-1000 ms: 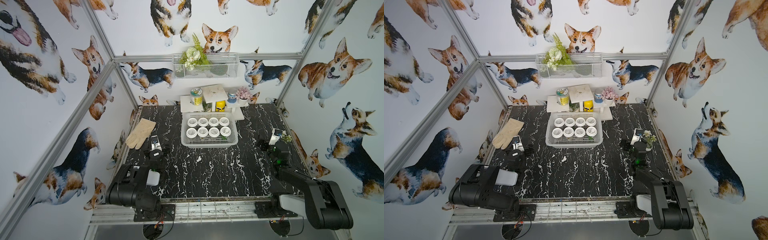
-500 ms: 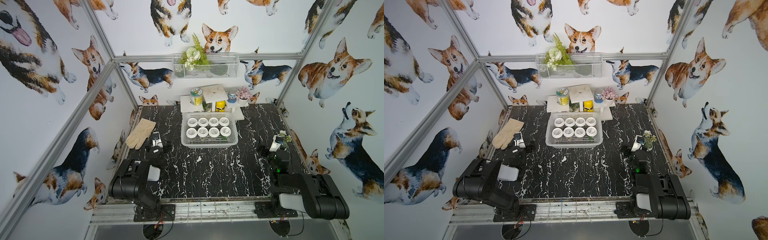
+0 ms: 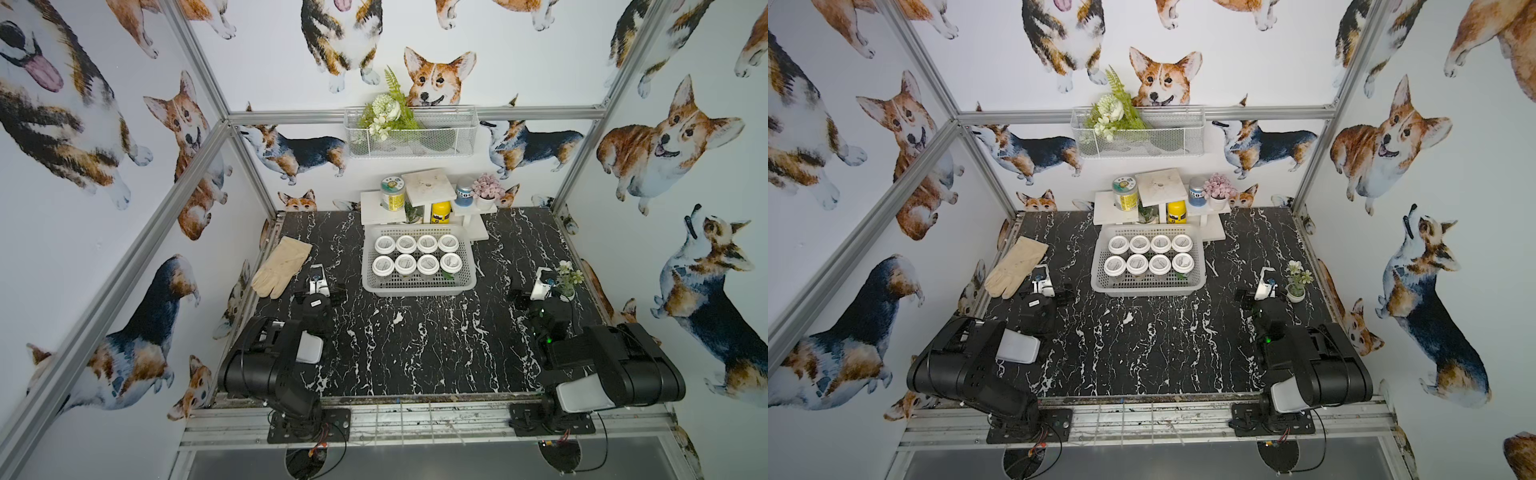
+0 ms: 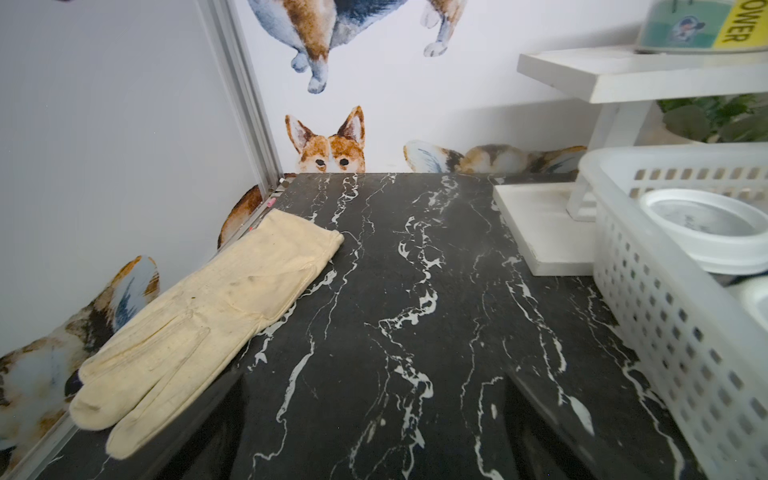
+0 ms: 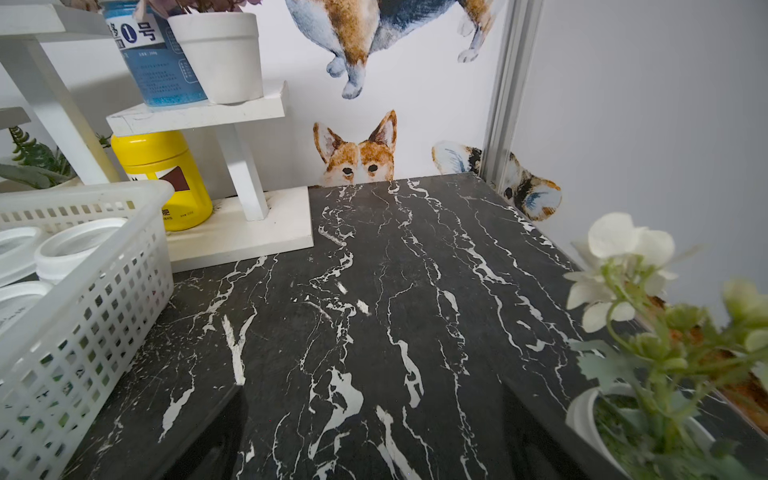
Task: Put the yogurt in the basket
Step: Reset both arms
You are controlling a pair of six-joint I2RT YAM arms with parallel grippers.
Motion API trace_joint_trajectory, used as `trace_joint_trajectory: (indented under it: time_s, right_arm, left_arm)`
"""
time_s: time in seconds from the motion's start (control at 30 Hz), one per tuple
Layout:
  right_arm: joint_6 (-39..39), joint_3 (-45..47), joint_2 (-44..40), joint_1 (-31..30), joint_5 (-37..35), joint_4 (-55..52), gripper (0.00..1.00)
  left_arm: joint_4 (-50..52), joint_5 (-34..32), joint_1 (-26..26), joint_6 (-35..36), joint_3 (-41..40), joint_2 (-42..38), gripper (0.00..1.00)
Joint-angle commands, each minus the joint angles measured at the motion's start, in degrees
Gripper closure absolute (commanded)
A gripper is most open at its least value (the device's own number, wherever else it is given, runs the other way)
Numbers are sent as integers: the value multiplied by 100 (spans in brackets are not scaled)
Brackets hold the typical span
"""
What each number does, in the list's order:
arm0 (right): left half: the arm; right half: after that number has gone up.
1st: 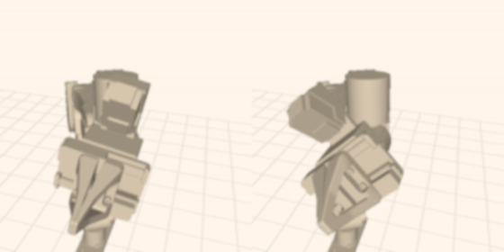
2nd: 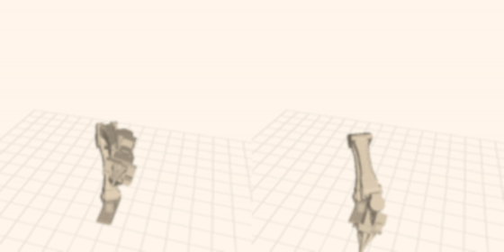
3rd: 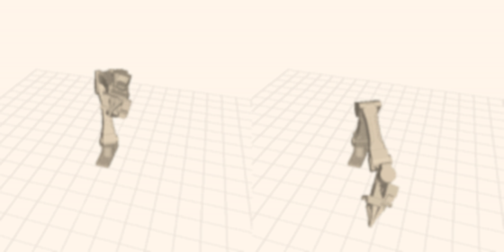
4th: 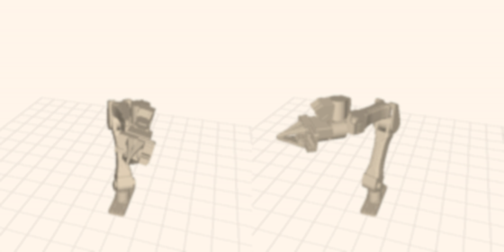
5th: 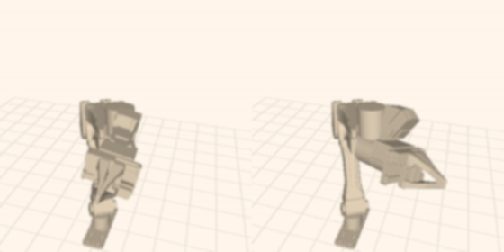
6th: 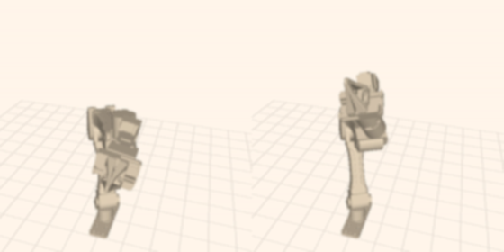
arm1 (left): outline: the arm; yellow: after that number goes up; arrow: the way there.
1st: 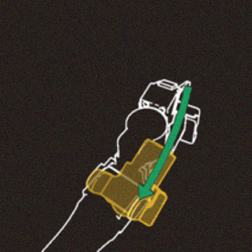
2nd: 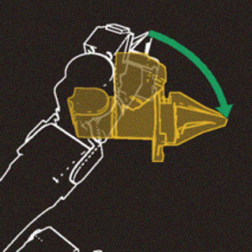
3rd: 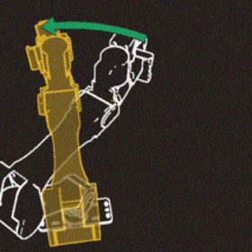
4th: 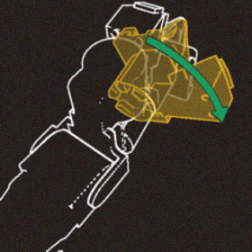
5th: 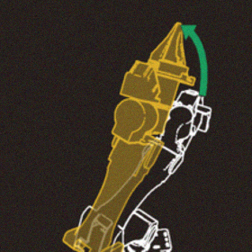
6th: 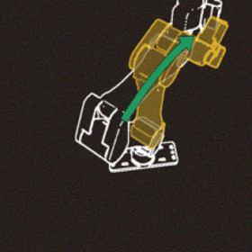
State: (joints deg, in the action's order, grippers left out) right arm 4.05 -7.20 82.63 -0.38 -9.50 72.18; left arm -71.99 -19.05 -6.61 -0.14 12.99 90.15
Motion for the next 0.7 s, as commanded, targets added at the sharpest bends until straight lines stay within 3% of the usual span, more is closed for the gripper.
trace_joint_trajectory:
  time_s: [0.0,0.67]
  right_arm:
    - [-48,-18,-2,-6,-107,148,1]
    - [-92,-36,11,6,68,118,1]
  left_arm:
    - [-290,-284,-24,93,-25,19,0]
    - [-285,-259,-11,87,-16,16,0]
